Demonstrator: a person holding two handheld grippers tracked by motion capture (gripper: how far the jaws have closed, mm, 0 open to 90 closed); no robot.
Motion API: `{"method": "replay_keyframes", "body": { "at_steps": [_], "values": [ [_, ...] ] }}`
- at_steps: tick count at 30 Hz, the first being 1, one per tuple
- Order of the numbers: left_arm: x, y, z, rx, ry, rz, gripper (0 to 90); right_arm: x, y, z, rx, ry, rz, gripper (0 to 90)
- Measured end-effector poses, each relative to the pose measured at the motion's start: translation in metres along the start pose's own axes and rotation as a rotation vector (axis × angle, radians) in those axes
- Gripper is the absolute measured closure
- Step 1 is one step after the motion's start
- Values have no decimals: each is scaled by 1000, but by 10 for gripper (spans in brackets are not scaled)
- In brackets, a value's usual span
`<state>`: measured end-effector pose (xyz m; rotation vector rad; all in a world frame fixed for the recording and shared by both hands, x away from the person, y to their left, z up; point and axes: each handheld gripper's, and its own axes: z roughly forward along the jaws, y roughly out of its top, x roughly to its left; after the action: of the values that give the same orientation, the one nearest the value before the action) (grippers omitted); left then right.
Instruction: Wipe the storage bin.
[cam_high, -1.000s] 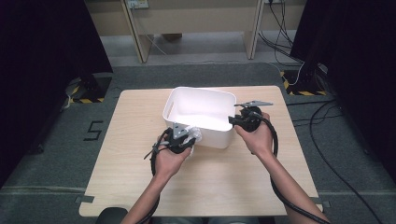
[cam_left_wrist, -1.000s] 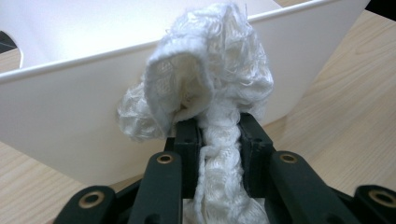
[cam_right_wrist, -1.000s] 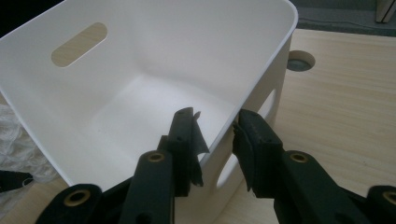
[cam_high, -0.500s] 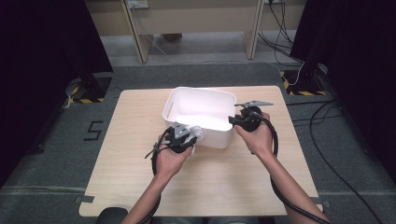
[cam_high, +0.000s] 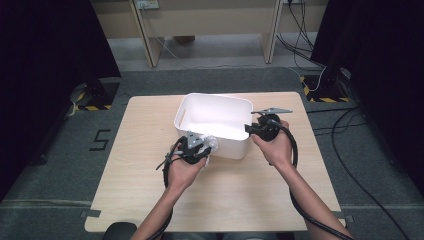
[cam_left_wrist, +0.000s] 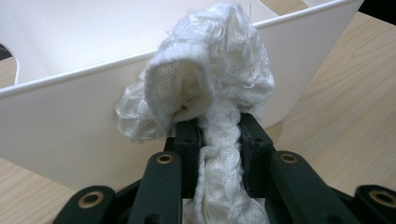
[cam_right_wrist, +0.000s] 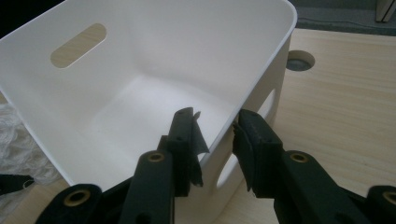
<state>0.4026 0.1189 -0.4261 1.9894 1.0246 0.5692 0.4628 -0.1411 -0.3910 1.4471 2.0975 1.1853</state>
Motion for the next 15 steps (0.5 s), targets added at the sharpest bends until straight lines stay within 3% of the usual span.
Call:
{"method": "replay_keyframes", "body": {
  "at_steps": [15],
  "values": [
    [-2, -5, 8, 17, -5, -4, 729, 0, 0, 0, 1, 0, -1, 681]
  ]
}}
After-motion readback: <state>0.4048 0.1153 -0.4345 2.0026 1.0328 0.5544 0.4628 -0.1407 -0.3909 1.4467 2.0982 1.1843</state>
